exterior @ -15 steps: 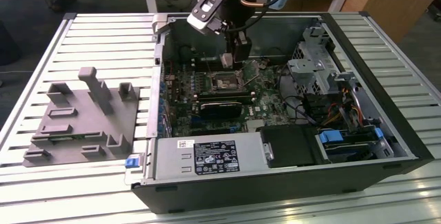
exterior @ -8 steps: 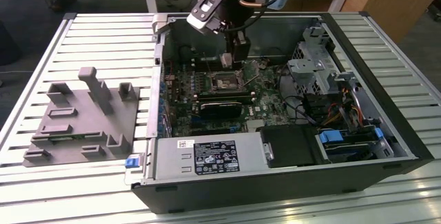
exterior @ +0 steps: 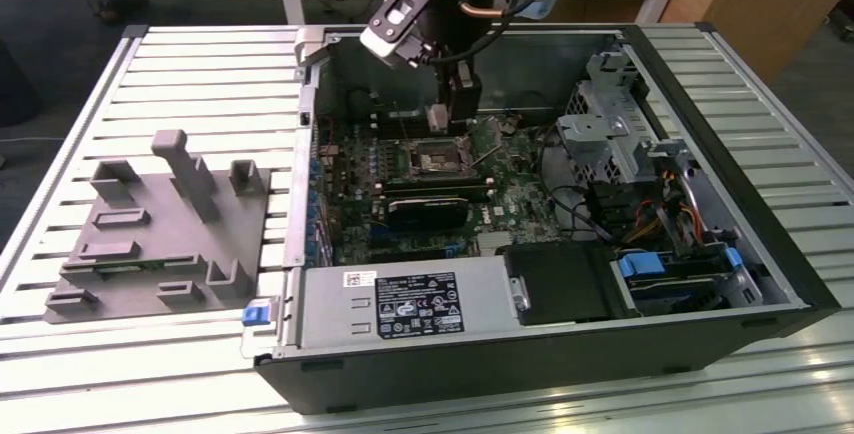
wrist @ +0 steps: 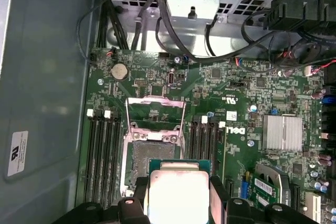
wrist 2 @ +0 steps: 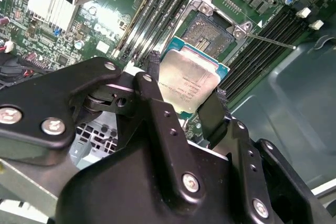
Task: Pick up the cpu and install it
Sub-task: 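Place the cpu into insertion slot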
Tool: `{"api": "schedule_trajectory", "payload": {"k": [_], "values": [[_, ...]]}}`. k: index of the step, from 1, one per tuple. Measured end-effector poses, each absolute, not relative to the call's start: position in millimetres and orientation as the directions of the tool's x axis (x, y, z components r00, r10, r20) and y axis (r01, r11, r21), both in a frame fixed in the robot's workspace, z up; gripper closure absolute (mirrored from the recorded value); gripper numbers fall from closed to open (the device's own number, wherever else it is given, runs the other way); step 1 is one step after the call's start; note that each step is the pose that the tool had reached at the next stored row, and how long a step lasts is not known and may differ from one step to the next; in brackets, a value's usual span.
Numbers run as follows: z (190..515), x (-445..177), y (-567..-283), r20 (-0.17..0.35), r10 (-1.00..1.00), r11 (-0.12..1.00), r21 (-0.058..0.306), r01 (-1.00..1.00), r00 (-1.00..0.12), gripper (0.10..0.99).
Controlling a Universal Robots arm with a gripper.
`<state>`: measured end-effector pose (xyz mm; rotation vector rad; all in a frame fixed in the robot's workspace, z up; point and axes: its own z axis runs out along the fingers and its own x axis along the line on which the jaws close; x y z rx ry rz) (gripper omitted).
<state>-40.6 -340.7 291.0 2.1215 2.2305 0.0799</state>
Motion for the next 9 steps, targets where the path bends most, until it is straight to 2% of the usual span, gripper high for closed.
{"api": "schedule_trajectory", "payload": {"k": [9], "values": [[288.0,-40.6,-340.3,-0.017,0.999,0.046,0.080,0.996,-0.045,0.545]]}}
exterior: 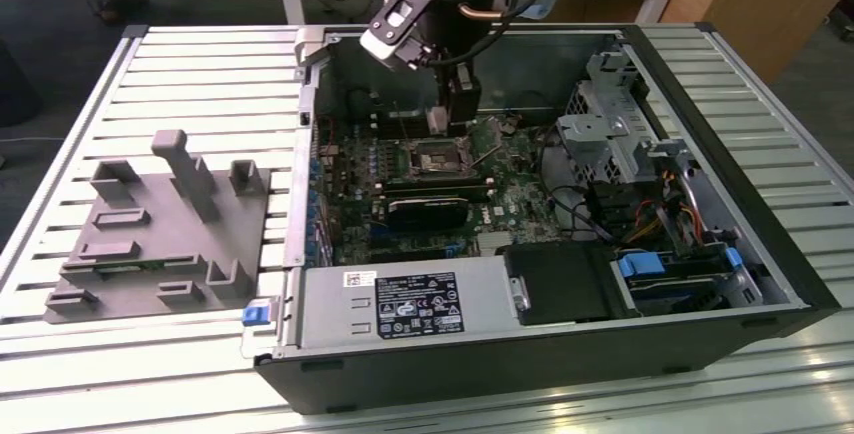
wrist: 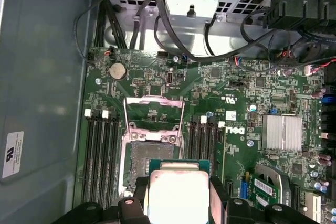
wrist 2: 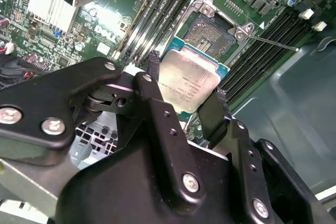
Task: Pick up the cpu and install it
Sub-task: 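Place the cpu into insertion slot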
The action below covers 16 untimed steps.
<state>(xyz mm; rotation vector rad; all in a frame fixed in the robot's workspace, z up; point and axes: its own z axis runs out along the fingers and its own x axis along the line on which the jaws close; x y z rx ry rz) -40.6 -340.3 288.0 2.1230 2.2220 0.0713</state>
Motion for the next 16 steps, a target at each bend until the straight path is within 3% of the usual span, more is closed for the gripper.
{"api": "schedule_trajectory", "payload": {"k": [16], "values": [[271,-41,-332,-0.020,1.000,0.012,0.080,0.997,-0.010,0.545]]}}
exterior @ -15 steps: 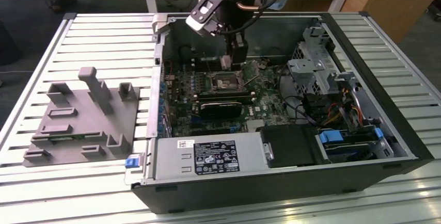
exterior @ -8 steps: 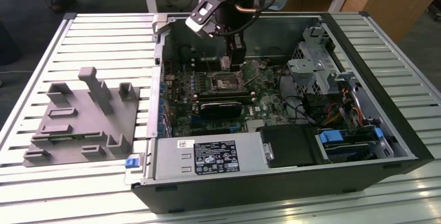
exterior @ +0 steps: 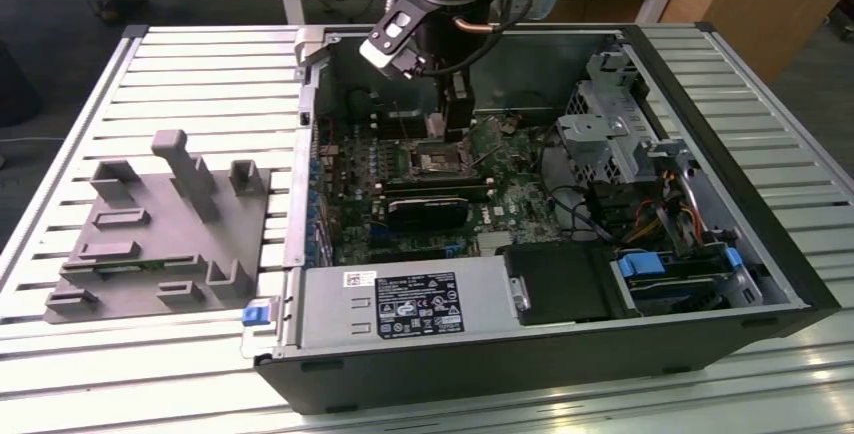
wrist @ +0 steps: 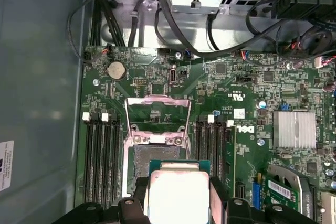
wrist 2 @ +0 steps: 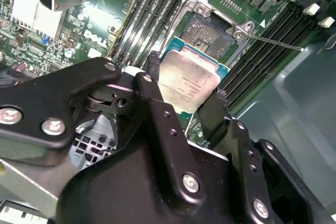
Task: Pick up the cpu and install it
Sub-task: 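Place the cpu into insertion slot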
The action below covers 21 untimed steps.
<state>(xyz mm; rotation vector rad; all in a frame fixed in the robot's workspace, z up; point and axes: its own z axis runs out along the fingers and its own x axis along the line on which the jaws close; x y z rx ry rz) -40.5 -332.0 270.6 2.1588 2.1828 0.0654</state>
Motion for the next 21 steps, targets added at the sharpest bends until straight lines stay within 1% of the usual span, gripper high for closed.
{"api": "schedule_trajectory", "payload": {"k": [21], "values": [[252,-41,-325,-0.021,1.000,0.012,0.080,0.997,-0.011,0.545]]}}
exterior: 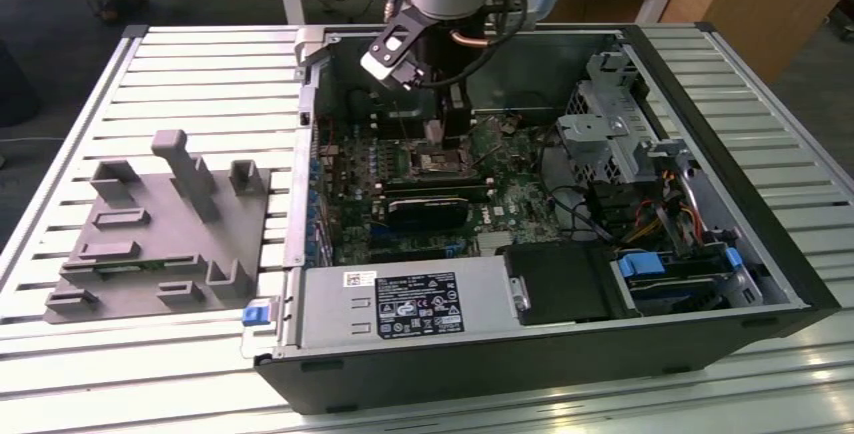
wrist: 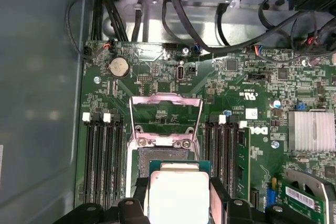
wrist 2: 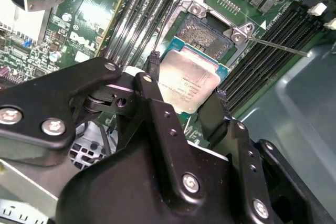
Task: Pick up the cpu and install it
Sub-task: 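Place the cpu into insertion slot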
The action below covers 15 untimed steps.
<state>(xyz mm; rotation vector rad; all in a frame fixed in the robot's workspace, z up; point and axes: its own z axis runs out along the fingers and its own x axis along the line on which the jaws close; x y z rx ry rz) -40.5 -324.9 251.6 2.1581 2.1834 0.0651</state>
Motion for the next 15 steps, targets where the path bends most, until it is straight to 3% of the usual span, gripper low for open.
{"api": "schedule_trajectory", "payload": {"k": [15], "values": [[228,-41,-323,-0.021,1.000,0.022,0.080,0.997,-0.020,0.545]]}}
